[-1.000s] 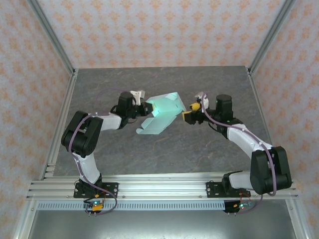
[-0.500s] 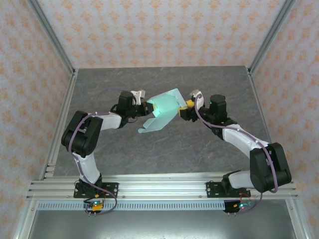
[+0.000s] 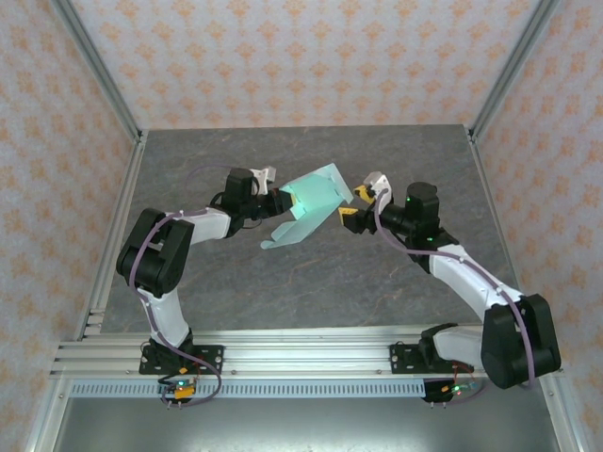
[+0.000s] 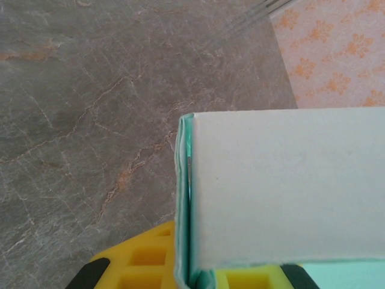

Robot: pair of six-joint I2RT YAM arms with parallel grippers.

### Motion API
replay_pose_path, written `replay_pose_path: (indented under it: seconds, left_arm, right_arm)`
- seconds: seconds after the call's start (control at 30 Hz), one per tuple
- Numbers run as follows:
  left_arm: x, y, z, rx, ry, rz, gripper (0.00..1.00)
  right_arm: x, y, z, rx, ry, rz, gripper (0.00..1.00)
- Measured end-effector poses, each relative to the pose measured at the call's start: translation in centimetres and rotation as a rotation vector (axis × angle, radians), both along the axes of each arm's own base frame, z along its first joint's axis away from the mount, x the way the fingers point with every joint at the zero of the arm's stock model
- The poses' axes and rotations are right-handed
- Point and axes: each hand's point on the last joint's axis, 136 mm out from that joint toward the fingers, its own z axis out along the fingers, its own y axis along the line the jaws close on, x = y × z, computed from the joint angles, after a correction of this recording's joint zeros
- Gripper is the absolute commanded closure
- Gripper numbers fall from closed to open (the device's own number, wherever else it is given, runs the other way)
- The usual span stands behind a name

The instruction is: Fold the paper box

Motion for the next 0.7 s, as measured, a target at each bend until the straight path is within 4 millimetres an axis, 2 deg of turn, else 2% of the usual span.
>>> replay_pose_path:
  seconds: [0.2,0.33,0.43,0.53,0.7]
  left_arm:
    - [-0.4,-0.3,0.0,-0.019,0.024,-0.02,1.0]
    - [-0.7,-0.6,0.1,-0.028,0.028,-0.037,1.0]
    - [-0.8,-1.0,0.2,-0.024,0.027,-0.051,1.0]
    - [-1.3,-1.7,0.1,-0.016,0.036,-0.071,1.0]
    - [-1.4,-1.8,-0.1,-0.008,0.048,-0.068,1.0]
  right_arm:
    - [0.1,-0.2,-0.8,-0.033,-0.001,0.006,0.3]
    - [0.5,-0.1,-1.5,-0.04,0.009,0.005,0.38]
    - [1.3,-0.3,-0.9,-0.023,-0.026,-0.028,0.43]
    - [1.8,-0.3,-0.2,-0.015,-0.058,-0.045,0.44]
    - [1.9,1.1,-0.8,-0.029,-0.047,-0.01,0.44]
